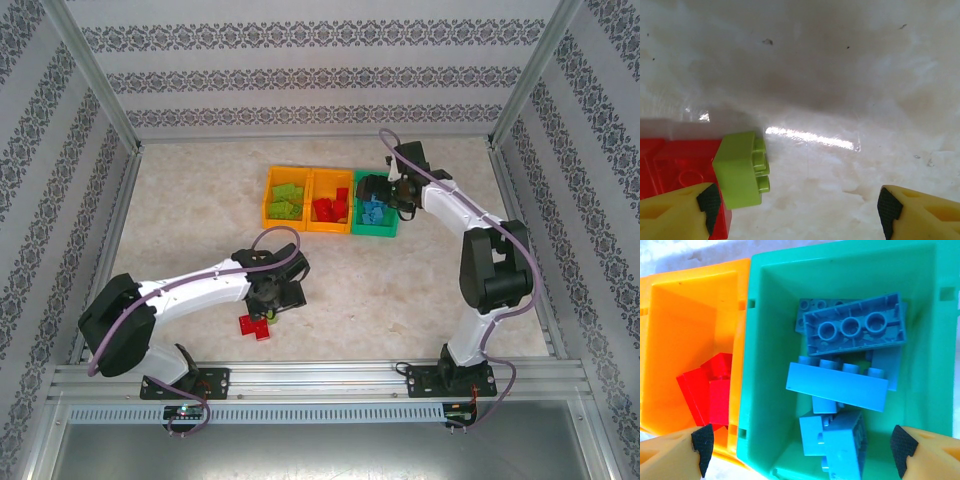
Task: Sort the legos into containers by color
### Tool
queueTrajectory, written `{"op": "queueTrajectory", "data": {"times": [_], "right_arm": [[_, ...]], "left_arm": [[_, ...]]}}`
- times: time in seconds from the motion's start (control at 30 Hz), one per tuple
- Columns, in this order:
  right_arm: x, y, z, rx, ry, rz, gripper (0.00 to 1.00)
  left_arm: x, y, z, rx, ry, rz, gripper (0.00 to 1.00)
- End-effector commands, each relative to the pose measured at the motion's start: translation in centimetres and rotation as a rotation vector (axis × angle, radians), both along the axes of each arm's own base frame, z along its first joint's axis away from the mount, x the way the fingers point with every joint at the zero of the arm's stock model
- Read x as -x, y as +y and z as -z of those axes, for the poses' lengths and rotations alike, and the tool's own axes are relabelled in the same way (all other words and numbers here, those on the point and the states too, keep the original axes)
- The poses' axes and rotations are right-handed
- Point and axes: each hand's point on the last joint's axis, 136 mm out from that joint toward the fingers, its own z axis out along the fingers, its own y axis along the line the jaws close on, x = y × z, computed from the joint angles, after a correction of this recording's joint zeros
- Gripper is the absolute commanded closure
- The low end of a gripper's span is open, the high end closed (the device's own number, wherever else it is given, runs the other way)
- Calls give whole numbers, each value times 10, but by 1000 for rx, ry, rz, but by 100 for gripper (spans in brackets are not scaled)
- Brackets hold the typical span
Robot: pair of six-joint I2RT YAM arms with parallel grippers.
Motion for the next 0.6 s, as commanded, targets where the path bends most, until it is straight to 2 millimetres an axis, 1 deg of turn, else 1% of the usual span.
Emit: {"op": "queueTrajectory", "data": {"times": [0.0,0.17,0.37,0.57], "right_arm": [[2,-2,-14,-26,-39,-11,6],[2,-5,-11,-35,-33,-7,6],[1,-8,-11,-39,-34,-1,6],[1,-9,-12,-42,-33,0,6]], "left_arm": [[10,7,-3,-38,27,-39,17],[11,3,1,-45,33,-41,17],[16,6,6,-69,48,-37,17],[10,3,6,-74,31,-28,17]]}}
